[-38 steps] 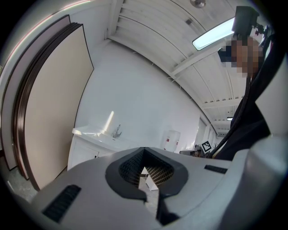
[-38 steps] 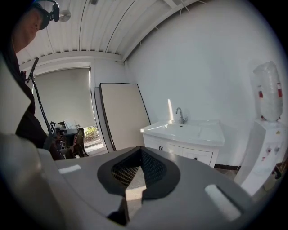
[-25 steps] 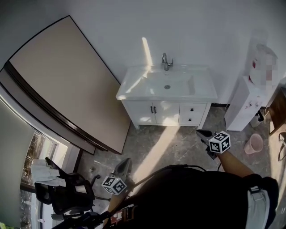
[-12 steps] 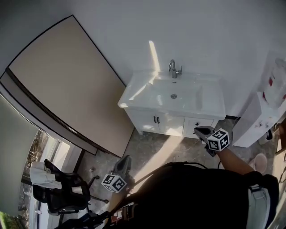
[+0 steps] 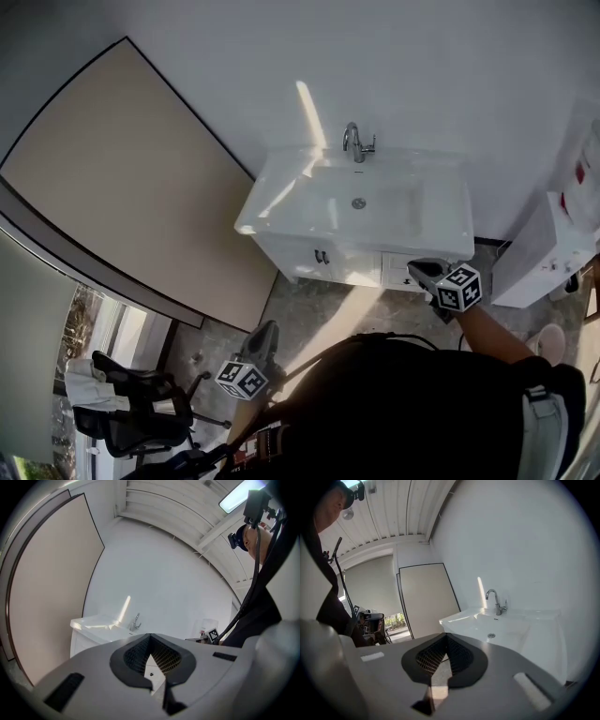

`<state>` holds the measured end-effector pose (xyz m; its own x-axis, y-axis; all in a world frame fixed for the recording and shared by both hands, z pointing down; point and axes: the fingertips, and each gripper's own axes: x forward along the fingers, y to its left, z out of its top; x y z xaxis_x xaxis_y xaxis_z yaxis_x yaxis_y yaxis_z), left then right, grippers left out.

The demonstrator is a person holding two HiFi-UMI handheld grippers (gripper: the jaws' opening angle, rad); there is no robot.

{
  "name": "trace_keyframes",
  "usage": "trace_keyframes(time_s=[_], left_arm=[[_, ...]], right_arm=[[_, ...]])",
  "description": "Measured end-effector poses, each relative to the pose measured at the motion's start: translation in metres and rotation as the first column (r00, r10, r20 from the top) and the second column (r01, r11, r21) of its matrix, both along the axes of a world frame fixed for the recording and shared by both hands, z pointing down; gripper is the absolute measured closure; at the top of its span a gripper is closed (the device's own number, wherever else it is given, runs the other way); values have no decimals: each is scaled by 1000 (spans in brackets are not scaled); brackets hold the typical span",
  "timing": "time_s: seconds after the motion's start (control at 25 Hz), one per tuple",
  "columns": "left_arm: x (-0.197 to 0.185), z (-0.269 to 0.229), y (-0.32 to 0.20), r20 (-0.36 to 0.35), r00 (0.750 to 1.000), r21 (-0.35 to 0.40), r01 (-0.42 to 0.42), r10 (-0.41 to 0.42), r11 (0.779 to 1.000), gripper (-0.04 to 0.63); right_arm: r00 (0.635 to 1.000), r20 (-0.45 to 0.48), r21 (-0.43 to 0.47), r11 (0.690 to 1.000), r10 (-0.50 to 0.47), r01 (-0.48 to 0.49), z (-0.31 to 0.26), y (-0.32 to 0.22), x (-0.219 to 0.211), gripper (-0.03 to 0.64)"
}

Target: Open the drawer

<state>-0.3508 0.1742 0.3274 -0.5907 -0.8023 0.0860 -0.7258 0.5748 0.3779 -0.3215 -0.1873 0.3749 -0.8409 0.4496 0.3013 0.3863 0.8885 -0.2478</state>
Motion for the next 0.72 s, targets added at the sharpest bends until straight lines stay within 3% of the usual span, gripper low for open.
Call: trace_keyframes(time_s=[0.28, 0.72], left_arm=[[-65, 6, -10, -5, 998, 22, -64, 65, 998, 604], [-213, -7, 21, 14, 971, 25, -239, 239, 971, 604]], right_arm=[[995, -30, -8, 996, 90, -91, 13, -13, -37, 615], [967, 0, 22, 967, 254, -254, -18, 31, -131, 615]])
